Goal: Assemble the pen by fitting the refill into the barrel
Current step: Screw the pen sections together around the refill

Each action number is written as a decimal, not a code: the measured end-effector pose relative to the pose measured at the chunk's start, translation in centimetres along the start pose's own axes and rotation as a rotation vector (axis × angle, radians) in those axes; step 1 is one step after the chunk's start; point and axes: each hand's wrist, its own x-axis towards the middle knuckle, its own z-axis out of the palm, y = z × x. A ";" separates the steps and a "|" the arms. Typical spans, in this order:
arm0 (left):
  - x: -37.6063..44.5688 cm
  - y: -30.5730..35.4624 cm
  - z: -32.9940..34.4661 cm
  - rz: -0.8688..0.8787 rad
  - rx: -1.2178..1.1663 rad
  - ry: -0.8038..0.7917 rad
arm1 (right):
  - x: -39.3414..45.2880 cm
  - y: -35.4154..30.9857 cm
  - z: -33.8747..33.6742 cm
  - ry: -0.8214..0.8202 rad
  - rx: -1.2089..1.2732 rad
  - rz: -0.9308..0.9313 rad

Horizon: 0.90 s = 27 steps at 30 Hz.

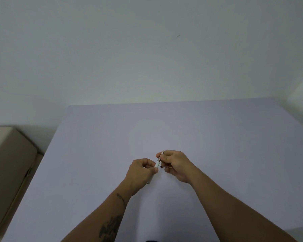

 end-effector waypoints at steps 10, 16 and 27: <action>-0.1 -0.3 0.4 0.021 0.029 0.073 | 0.5 0.6 1.4 0.176 -0.127 -0.052; -0.2 0.1 -0.1 0.017 0.003 0.073 | 0.2 0.2 0.3 -0.055 0.110 0.020; 0.4 0.5 1.4 0.024 0.083 0.147 | 1.8 0.3 0.5 0.208 -0.111 -0.074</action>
